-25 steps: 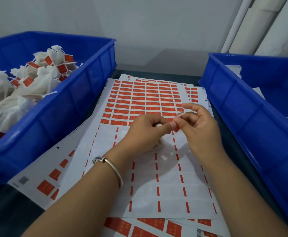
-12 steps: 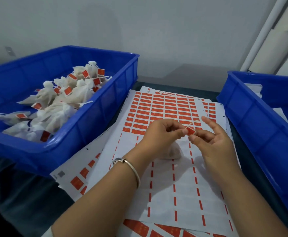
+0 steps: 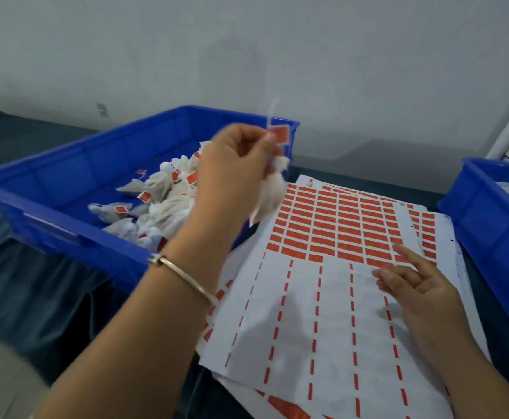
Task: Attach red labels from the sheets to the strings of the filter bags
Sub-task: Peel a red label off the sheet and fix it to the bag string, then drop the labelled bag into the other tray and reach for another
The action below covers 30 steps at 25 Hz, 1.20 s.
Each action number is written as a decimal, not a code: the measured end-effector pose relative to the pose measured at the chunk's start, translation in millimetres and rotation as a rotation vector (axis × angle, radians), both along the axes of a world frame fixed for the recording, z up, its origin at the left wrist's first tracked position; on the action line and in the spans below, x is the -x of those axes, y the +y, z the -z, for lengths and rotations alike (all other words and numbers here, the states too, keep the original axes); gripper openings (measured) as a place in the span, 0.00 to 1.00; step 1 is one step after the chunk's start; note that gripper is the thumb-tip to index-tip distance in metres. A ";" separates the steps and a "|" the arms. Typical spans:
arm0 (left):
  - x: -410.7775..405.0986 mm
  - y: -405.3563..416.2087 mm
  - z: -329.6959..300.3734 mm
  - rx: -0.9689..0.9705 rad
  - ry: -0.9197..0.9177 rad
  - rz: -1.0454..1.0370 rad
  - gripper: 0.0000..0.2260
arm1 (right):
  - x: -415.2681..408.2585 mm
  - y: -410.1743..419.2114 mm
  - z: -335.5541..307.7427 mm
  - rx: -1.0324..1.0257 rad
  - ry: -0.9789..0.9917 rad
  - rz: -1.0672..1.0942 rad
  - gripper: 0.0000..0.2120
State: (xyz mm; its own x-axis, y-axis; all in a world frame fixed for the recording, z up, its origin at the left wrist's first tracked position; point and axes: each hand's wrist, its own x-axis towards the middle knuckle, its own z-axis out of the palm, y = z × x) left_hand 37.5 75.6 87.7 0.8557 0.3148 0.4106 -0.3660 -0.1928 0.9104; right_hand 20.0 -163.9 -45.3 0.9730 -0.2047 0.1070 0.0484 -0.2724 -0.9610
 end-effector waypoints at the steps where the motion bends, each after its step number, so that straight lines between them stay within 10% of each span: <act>1: 3.4 16.7 -9.1 -0.009 -0.051 -0.067 0.04 | -0.3 0.4 0.9 0.013 0.010 -0.001 0.23; 9: -3.5 123.3 -4.4 -0.695 0.254 -0.658 0.08 | -0.2 3.3 4.2 0.069 0.064 -0.063 0.14; 16: -3.8 75.1 6.1 -0.696 0.181 -0.410 0.07 | -0.1 6.2 4.5 0.103 0.139 -0.068 0.07; 21: -6.4 -48.6 50.9 -0.656 0.257 0.140 0.07 | 6.3 9.6 -4.4 -0.095 0.202 0.101 0.05; 30: -7.0 -165.8 145.3 -0.656 0.388 0.360 0.12 | -38.0 -83.0 -116.7 0.003 -0.172 0.450 0.09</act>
